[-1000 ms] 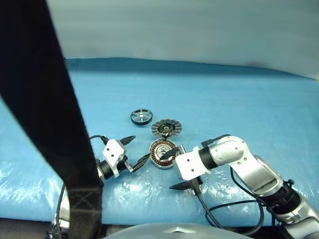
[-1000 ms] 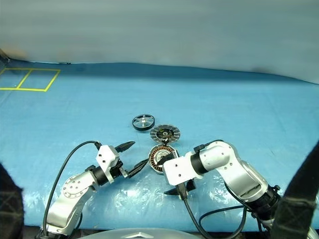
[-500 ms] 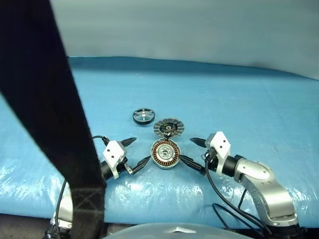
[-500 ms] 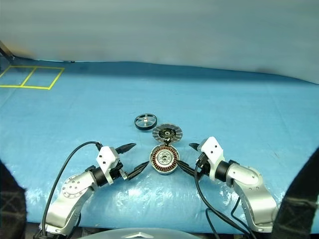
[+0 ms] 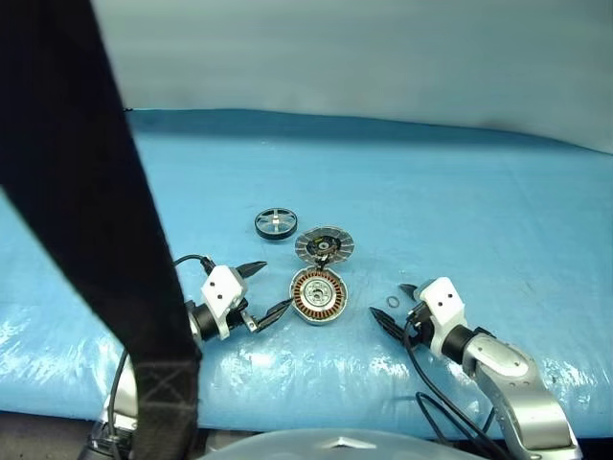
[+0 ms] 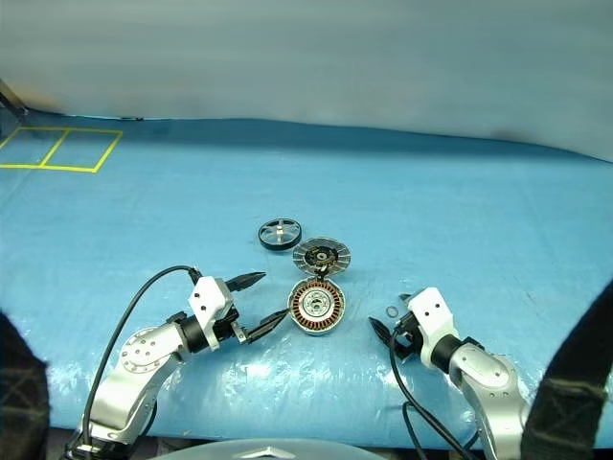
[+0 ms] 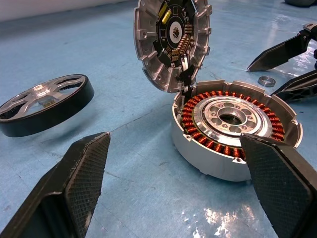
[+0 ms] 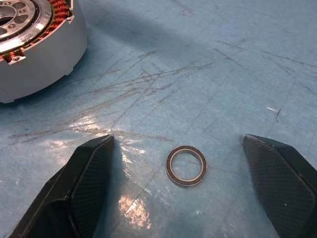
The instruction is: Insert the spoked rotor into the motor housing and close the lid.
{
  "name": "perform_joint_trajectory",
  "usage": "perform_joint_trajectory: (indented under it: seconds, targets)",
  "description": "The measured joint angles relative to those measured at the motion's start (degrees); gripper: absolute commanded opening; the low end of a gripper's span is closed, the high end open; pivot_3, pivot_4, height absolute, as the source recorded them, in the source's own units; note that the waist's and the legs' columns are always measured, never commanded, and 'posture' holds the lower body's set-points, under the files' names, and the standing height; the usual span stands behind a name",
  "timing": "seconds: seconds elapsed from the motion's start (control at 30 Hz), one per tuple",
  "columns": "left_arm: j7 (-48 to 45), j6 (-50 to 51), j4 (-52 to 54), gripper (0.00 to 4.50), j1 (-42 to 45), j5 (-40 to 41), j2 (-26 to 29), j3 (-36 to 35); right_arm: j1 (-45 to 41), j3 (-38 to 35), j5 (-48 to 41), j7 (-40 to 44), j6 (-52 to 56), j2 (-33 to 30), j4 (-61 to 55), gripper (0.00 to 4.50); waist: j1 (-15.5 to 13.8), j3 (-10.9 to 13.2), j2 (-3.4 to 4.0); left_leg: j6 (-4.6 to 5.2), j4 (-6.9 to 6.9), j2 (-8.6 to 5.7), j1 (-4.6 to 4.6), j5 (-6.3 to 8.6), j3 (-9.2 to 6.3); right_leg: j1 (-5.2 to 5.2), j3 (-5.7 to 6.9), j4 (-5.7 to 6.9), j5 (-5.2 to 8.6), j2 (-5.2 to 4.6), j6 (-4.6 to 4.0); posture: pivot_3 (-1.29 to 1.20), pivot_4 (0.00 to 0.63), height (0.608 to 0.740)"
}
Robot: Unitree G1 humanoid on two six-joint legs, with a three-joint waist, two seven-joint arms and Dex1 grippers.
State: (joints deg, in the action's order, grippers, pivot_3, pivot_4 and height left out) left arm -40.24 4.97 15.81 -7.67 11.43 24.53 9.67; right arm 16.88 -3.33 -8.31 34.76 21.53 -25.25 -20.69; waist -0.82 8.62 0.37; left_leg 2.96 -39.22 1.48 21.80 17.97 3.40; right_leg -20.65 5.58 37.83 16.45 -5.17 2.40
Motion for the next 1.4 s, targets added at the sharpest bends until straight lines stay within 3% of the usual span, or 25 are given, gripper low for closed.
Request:
perform_joint_trajectory:
  seconds: [0.13,0.2,0.53,0.8,1.0,1.13,1.4]
  targets:
    - [0.1,0.0,0.0,4.5,0.0,0.0,0.0,0.0,-0.2,0.3,-0.1,0.0,-0.1,-0.4,0.6,4.34,0.0,0.0,-0.03,-0.02,-0.01,0.01,-0.04,-0.01,0.0,0.02,-0.06,0.0,-0.02,0.04,0.04,0.0,0.15,0.74]
    - [0.1,0.0,0.0,4.5,-0.1,0.0,0.0,0.0,-0.4,0.5,-0.1,0.1,-0.2,-1.1,0.8,3.96,0.0,0.0,-0.05,-0.02,-0.02,0.01,-0.07,-0.02,-0.01,0.04,-0.07,0.0,-0.02,0.04,0.04,0.0,0.15,0.74]
    - [0.2,0.7,0.0,4.5,-0.4,0.0,-0.1,0.0,-0.3,0.4,-1.3,0.2,-0.4,-2.8,2.0,0.85,-0.3,-0.1,-0.21,-0.02,-0.08,0.0,-0.1,-0.01,-0.03,0.12,-0.07,-0.01,-0.04,0.02,0.07,0.0,0.15,0.74]
    - [0.2,0.8,0.0,4.5,-0.1,0.0,-0.1,0.0,-1.6,0.9,-1.8,0.2,0.8,-3.8,0.6,0.85,-0.3,-0.1,-0.21,-0.01,-0.08,0.01,-0.09,-0.01,-0.03,0.11,-0.07,0.0,-0.05,0.0,0.06,0.0,0.15,0.74]
    - [0.2,0.8,0.0,4.5,0.2,0.0,-0.2,0.0,-5.0,5.3,-4.8,1.6,6.4,-3.7,-6.8,0.85,-0.1,-0.1,-0.1,-0.02,-0.03,0.03,0.03,-0.01,-0.03,-0.04,-0.06,0.02,-0.03,0.01,0.03,0.0,0.15,0.74]
    - [0.3,1.0,0.0,4.5,0.0,0.1,-0.4,0.0,-7.5,9.2,-6.4,4.1,9.6,-6.9,-13.7,0.85,-0.2,-0.1,-0.11,0.03,-0.04,0.0,0.09,0.02,-0.03,-0.06,-0.03,-0.04,-0.03,0.0,0.04,0.0,0.15,0.74]
    - [0.5,1.4,0.1,4.5,-0.2,0.3,-0.4,0.0,-13.5,16.2,-5.5,7.4,10.4,-9.1,-13.4,0.85,0.0,0.0,-0.15,0.01,-0.08,0.01,0.09,0.0,-0.04,-0.06,-0.03,0.01,-0.03,0.04,0.04,0.0,0.15,0.74]
